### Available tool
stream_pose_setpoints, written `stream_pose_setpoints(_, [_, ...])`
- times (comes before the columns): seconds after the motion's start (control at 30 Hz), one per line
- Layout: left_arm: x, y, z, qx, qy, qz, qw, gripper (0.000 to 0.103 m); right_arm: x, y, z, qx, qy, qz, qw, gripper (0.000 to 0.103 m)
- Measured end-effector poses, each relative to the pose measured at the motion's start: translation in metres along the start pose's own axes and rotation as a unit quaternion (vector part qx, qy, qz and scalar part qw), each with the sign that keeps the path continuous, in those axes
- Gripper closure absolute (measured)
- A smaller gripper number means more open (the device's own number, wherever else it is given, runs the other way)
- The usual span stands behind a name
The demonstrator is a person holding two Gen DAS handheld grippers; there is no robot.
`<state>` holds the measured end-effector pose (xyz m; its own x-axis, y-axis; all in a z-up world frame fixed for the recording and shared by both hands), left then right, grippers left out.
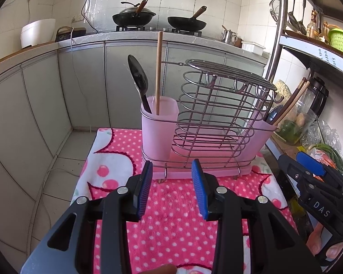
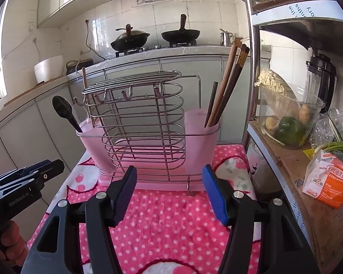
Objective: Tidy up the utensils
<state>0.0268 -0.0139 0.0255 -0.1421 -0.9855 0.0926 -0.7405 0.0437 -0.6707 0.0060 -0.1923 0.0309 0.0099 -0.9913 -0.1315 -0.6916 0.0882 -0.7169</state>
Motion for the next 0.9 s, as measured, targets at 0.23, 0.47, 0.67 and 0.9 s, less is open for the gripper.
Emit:
stream_pose_setpoints(0.23, [0.0019, -0.0011, -0.0016, 0.004, -0.002, 0.005, 1.0, 0.067, 0.0003, -0.0001, 0.0006, 0.0, 0.0, 0.0, 1.0, 0.043])
stream_pose_setpoints(0.47, [0.0015, -0.0018, -0.0024, 0.005, -0.003, 0.004, 1.0, 0.067, 0.0016, -0.0011, 0.0008, -0.001, 0.002, 0.001, 1.0, 0.043])
stream_pose_setpoints(0.67, [0.0026, -0.0015, -0.0025, 0.005, -0.001, 0.008, 1.0, 0.067, 0.0027, -0.0012, 0.0012, -0.001, 0.004, 0.002, 1.0, 0.043])
stream_pose_setpoints(0.9, [0.0037, -0.0012, -0.0027, 0.006, -0.001, 0.013, 0.9999, 0.067, 0.003, -0.0015, 0.001, -0.001, 0.003, 0.002, 1.0, 0.043])
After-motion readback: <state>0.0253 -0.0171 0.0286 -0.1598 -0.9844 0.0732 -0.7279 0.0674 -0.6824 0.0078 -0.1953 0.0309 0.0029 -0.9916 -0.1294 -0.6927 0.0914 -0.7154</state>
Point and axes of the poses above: each gripper's, at about its wrist camera, not at the fingertips, and z roughly the way its jaws point, x to its right, y to its underside, the point moved 4 cm from there along z, roughly the way its jaws point, and after that the axes turned 11 degrees about -x, right-handed, at the moved point
